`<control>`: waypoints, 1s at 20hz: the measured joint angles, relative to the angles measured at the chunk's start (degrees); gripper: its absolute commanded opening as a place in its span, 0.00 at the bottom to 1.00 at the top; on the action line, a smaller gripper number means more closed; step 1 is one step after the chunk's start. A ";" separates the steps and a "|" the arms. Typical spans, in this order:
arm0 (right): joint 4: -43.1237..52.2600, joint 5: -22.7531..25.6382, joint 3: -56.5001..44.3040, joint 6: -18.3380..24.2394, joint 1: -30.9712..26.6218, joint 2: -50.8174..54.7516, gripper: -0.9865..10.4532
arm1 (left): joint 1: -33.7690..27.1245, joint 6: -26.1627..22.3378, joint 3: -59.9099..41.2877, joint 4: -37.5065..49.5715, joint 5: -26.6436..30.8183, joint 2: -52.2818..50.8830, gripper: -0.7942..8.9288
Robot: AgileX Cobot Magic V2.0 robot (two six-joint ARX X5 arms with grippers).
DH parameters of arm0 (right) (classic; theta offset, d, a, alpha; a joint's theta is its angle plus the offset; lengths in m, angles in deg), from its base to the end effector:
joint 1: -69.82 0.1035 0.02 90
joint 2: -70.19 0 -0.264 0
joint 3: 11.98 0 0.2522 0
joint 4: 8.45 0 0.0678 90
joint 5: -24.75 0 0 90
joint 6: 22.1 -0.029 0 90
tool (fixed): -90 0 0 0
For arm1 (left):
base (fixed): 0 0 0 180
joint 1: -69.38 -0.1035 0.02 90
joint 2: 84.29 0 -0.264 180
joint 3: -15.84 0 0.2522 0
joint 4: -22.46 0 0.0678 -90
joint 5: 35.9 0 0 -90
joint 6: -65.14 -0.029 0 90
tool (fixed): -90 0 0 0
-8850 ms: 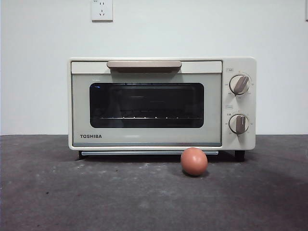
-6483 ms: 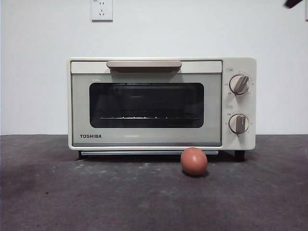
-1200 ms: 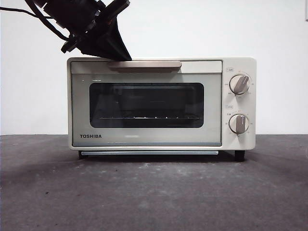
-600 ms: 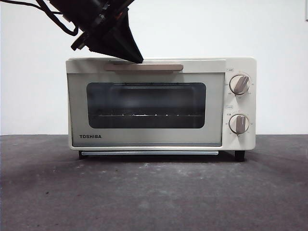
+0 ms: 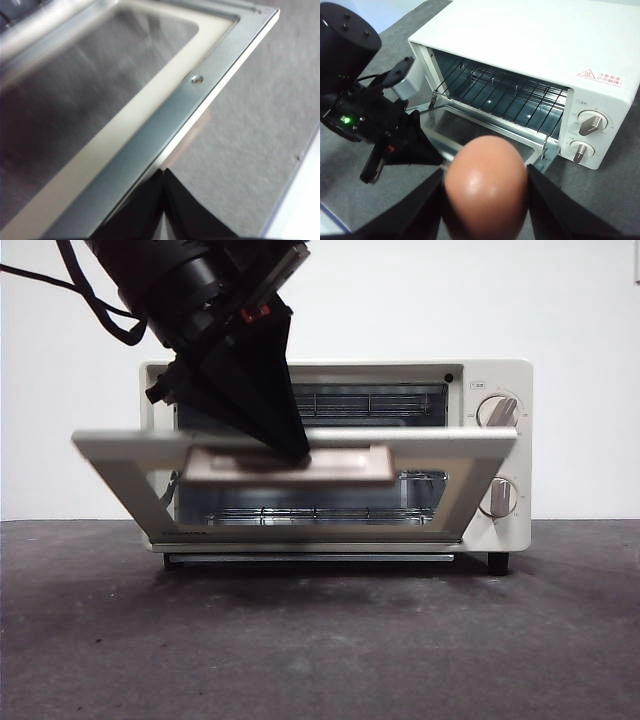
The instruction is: Eggoven
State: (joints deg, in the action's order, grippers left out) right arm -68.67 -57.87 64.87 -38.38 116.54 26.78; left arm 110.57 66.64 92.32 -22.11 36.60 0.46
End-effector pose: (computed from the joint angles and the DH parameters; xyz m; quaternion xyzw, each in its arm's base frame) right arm 0.0883 0.0884 0.3804 0.0255 0.2505 0.2950 0.9217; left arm 0.2223 -0.2062 0.2540 0.0811 0.4412 -0.4331 0.7818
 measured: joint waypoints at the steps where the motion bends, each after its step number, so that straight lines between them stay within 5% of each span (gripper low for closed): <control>1: 0.00 0.00 0.00 0.00 0.00 -0.02 0.09 | 0.70 0.74 0.00 0.09 0.22 -0.02 0.09; 11: 2.58 -0.02 0.00 -0.02 -0.02 -6.80 0.09 | 0.63 4.02 0.00 1.46 0.98 -8.00 0.09; 20: 15.87 -5.95 0.00 -0.28 -2.67 -25.38 0.09 | -17.40 2.25 0.00 -6.97 0.85 -25.16 0.09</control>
State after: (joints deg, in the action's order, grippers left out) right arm -52.80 -63.82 64.87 -38.66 113.87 1.40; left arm 93.17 68.89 92.32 -29.08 37.46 -24.69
